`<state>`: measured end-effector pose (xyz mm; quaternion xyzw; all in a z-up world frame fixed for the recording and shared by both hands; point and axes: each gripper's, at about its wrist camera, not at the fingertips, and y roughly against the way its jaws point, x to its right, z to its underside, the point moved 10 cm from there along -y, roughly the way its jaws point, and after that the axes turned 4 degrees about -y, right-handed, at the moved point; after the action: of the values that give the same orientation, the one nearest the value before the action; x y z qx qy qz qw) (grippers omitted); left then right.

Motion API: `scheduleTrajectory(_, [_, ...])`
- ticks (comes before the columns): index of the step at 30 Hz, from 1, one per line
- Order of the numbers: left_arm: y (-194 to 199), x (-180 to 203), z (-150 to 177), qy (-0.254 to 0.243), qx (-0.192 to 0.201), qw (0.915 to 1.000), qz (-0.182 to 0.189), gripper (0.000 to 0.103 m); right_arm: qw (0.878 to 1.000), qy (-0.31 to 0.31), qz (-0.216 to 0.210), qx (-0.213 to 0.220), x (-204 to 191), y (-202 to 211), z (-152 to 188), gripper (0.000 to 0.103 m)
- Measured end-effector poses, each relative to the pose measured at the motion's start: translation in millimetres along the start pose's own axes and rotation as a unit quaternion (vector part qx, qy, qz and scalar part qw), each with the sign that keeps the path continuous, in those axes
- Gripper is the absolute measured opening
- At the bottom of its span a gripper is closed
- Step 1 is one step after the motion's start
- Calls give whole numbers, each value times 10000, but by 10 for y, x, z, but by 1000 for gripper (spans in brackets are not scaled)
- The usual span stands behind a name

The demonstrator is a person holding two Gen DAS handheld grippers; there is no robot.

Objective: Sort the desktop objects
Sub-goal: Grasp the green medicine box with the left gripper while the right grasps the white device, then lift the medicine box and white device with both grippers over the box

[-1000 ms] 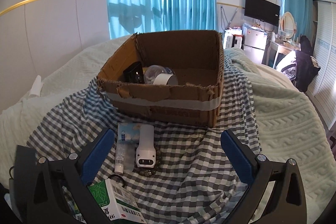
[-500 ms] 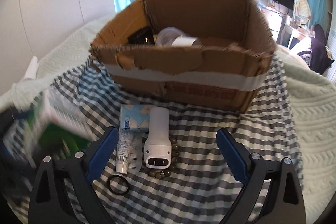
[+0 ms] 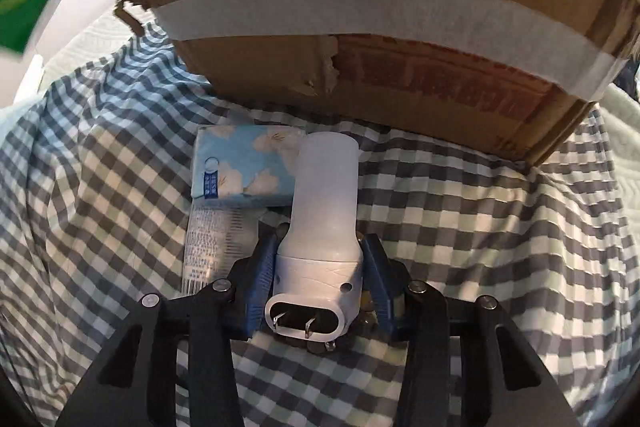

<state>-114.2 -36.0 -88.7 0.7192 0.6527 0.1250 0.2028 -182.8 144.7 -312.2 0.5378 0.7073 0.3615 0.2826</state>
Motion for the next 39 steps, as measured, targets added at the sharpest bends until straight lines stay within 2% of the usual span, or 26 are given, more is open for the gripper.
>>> scheduleTrajectory(6, [192,120,-182,-45,267,9996,125,85,9978,-152,79,642,64,525,-71,43])
scheduleTrajectory(12, [446,137,-387,7,568,9982,173,85,9904,-304,188,1333,115,1177,-183,43])
scheduleTrajectory(21, [729,137,-691,4,1017,9947,173,85,9663,-415,324,2518,63,2112,-611,43])
scheduleTrajectory(26, [721,111,-873,6,1200,9926,161,85,9521,-384,394,3009,60,2511,-929,43])
scheduleTrajectory(32, [620,122,-1051,-27,1334,9909,176,85,9364,-400,423,3460,107,2799,-1312,43])
scheduleTrajectory(39, [336,238,-1179,-117,1352,9904,263,85,9317,-380,395,3592,178,2786,-1650,43])
